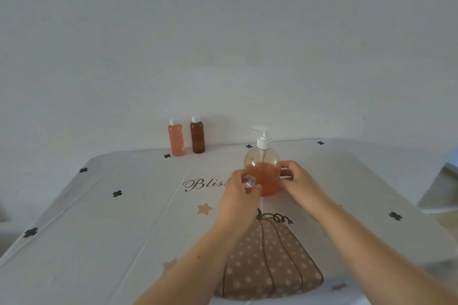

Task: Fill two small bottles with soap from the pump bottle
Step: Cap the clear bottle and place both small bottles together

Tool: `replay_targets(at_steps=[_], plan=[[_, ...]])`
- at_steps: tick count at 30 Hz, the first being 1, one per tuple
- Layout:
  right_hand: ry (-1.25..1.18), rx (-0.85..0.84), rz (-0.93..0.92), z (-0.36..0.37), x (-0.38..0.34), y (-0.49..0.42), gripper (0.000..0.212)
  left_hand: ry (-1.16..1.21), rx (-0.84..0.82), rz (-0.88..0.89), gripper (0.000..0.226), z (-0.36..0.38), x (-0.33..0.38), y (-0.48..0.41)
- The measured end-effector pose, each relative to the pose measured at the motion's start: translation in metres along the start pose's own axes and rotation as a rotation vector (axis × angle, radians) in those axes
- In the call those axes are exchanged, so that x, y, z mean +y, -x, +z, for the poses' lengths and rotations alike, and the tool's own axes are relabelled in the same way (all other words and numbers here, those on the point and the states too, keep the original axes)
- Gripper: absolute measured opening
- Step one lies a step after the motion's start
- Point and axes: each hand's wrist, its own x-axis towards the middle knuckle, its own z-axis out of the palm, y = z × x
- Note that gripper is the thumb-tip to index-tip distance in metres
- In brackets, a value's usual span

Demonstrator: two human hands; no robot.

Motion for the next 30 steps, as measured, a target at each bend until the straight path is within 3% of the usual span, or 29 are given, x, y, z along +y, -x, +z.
replay_targets(at_steps=[12,19,23,30], plan=[[0.175,-0.003,-0.090,0.035,-0.032,-0.030,0.063,0.012,0.053,-0.045,0.043,-0.027,-0.009,-0.055],[0.193,0.056,-0.087,0.055,-0.045,-0.064,0.047,0.019,0.064,-0.104,0.049,-0.041,-0.012,-0.092],[0.187,0.078,-0.058,0.061,-0.048,-0.079,0.039,0.051,0.077,-0.127,0.037,-0.046,-0.011,-0.104],[0.246,0.118,-0.045,0.073,-0.051,-0.101,0.047,0.052,0.011,-0.078,0.039,-0.043,-0.012,-0.117]])
